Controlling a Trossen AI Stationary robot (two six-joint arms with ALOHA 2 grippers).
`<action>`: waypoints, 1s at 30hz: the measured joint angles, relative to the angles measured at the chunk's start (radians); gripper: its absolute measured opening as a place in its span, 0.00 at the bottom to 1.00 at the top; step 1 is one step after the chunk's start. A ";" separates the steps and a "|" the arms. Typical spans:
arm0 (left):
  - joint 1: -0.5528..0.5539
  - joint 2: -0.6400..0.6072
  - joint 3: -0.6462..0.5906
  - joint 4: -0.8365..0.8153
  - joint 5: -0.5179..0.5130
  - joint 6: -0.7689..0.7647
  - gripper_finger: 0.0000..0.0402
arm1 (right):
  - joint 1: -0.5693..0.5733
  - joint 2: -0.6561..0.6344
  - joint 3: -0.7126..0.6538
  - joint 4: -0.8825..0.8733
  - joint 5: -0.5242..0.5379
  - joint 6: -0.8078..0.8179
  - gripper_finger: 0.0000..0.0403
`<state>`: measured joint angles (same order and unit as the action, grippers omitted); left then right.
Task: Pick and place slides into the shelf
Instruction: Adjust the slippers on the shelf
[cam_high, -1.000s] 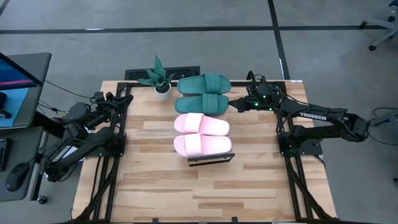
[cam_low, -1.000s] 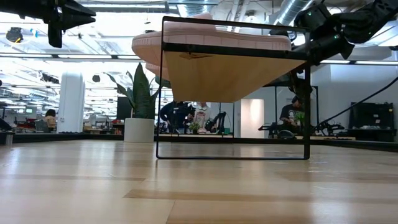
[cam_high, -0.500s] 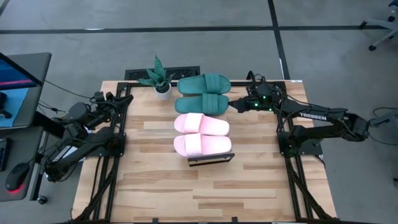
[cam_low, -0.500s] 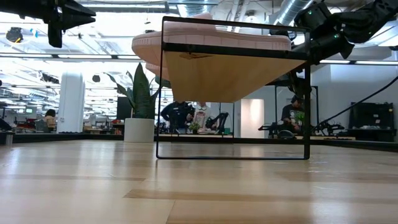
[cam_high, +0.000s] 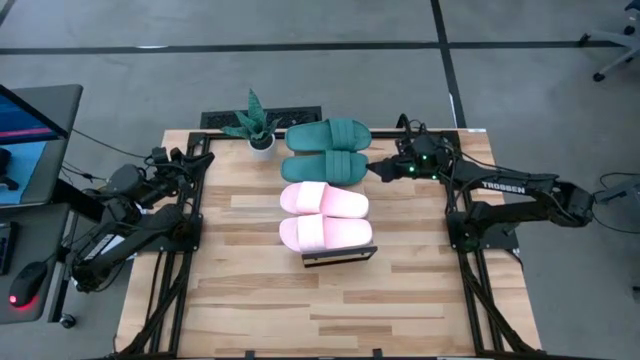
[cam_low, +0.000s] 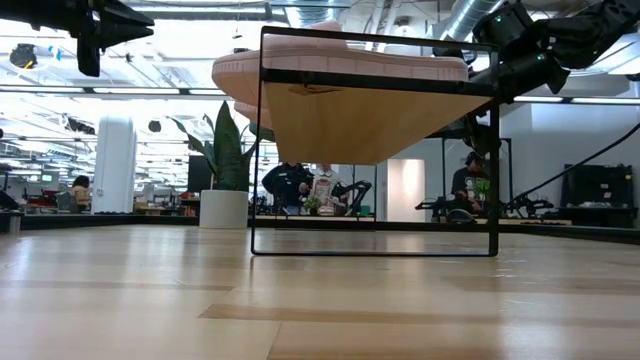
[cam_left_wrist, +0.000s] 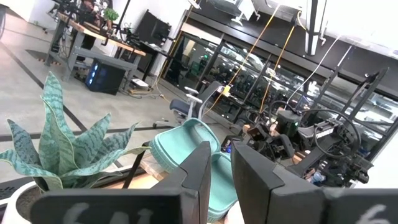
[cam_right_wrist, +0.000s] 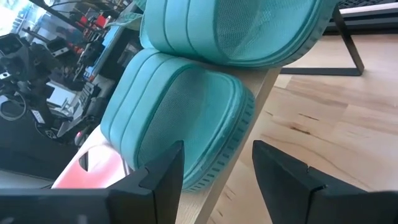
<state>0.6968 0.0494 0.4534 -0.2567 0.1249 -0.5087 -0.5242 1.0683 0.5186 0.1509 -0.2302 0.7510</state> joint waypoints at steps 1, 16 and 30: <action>0.000 0.000 0.000 0.000 0.000 0.000 0.13 | 0.002 0.000 0.000 0.000 0.002 0.000 0.45; 0.000 0.000 0.000 0.000 0.000 -0.001 0.13 | 0.020 0.079 0.000 0.068 0.014 0.029 0.43; 0.000 0.000 0.000 0.000 0.002 -0.011 0.13 | 0.023 0.147 0.052 0.098 -0.001 0.031 0.34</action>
<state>0.6971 0.0498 0.4534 -0.2565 0.1265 -0.5201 -0.5011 1.2156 0.5711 0.2484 -0.2314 0.7822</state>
